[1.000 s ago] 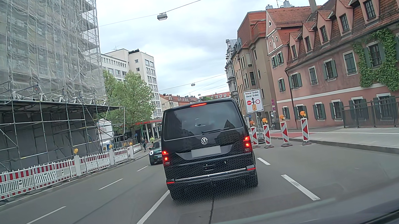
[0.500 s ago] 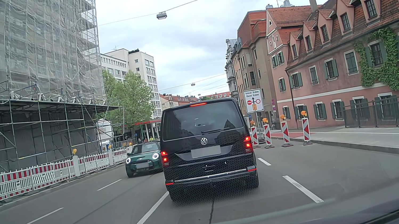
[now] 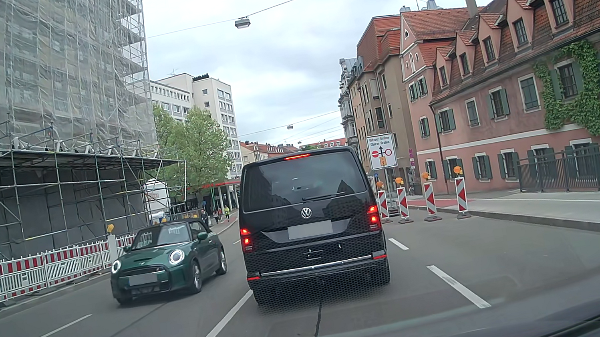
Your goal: Follow the waypoints while adhering to traffic rules and regulations
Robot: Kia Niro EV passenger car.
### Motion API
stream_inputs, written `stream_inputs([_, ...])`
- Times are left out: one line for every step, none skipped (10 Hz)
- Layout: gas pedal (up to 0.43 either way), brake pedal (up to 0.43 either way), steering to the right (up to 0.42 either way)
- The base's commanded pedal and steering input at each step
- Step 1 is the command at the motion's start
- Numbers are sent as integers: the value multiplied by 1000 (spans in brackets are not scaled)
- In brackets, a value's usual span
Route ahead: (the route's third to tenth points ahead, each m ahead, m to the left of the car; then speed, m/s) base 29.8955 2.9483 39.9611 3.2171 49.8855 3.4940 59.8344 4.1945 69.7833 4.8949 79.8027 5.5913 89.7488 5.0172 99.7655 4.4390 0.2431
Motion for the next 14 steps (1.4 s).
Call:
stream_inputs([0, 171, 2])
stream_inputs([0, 171, 2])
stream_inputs([0, 177, 2])
stream_inputs([0, 177, 2])
stream_inputs([0, 177, 2])
stream_inputs([0, 177, 2])
stream_inputs([0, 183, 2])
stream_inputs([0, 183, 2])
stream_inputs([0, 183, 2])
stream_inputs([0, 183, 2])
stream_inputs([0, 183, 2])
stream_inputs([0, 183, 2])
stream_inputs([0, 183, 2])
stream_inputs([0, 183, 2])
